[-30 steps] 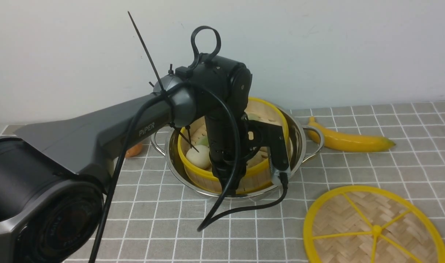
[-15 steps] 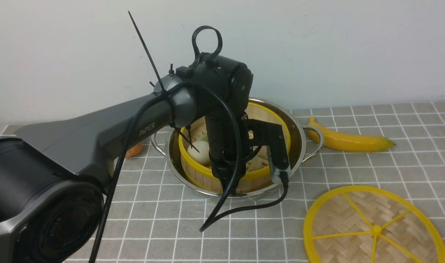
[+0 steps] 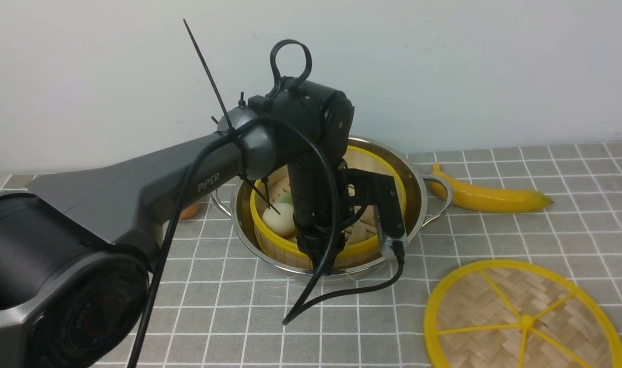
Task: Place the steamer in the pot on the grey tablecloth, and put the lid on the steamer.
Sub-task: 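Place the bamboo steamer basket with dumplings into the steel pot with the left gripper, then move the gripper down to the bamboo steamer lid and grasp its center knob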
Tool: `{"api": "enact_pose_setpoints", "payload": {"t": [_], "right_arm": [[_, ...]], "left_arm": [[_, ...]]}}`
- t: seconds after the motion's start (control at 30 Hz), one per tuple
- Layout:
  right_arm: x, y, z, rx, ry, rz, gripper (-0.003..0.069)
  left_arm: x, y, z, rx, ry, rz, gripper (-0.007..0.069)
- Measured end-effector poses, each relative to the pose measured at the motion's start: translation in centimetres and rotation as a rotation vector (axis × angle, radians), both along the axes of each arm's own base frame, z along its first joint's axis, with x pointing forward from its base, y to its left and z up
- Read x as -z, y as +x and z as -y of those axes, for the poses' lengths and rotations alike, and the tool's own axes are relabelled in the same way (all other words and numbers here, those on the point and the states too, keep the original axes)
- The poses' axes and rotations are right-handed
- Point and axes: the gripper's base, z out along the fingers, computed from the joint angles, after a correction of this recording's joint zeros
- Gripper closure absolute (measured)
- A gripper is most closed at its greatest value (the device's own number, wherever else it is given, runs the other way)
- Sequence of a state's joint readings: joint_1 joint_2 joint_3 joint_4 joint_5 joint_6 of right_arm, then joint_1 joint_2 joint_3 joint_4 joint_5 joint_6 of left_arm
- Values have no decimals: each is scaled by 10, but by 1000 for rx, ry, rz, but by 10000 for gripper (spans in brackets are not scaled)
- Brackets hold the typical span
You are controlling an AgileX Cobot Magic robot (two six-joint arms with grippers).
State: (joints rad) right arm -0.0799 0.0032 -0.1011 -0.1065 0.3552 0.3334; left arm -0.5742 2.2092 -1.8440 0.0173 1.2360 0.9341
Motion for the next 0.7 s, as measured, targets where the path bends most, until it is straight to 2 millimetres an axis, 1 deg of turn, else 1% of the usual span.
{"api": "enact_pose_setpoints", "payload": {"t": [0.1,0.13,0.2,0.27,0.3,0.37,0.47,0.57,0.63,0.7], "right_arm": [[0,0,0,0,0,0,414],[0,0,0,0,0,0,414],[0,0,0,0,0,0,414],[0,0,0,0,0,0,414],[0,0,0,0,0,0,414],[0,0,0,0,1,0,414],[0,0,0,0,1,0,414],[0,0,0,0,1,0,414],[0,0,0,0,1,0,414],[0,0,0,0,1,0,414]], "left_arm": [[-1,1,1,-10,-13,6,372],[-1,1,1,-10,-14,7,368],[-1,1,1,-28,-17,8,318],[-1,1,2,-39,-18,9,285],[-1,1,2,-39,-18,9,281],[-5,3,2,-57,-19,26,251],[-17,8,3,-98,-26,63,225],[-36,15,6,-159,-60,123,223],[-52,22,9,-196,-101,189,223],[-62,24,10,-232,-127,217,223]]}}
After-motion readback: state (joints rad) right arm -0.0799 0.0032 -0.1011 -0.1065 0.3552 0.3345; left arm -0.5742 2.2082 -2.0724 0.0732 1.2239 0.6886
